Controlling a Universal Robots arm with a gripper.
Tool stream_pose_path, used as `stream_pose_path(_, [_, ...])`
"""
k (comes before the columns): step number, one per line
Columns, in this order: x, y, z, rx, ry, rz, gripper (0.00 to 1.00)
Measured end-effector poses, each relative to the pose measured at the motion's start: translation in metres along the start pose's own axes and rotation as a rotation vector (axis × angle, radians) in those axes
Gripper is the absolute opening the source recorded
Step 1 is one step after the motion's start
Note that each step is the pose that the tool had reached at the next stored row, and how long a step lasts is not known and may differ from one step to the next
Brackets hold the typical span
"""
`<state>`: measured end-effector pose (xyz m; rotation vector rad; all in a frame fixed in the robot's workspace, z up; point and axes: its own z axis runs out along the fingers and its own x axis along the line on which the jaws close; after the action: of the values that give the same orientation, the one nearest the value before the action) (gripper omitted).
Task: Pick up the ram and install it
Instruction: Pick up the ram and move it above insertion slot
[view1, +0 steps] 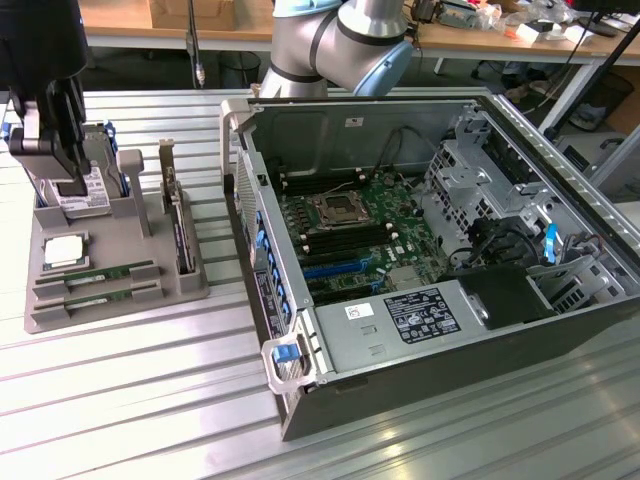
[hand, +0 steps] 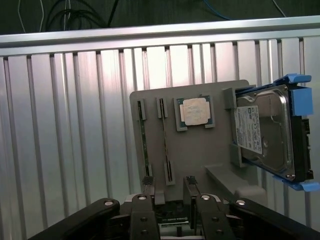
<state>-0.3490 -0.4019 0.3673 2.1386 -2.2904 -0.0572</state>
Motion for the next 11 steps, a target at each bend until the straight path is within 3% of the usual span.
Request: stream_pose_path(11, [0.0002, -0.0003, 0.0085, -0.0008, 0.0, 0.0, 0.36])
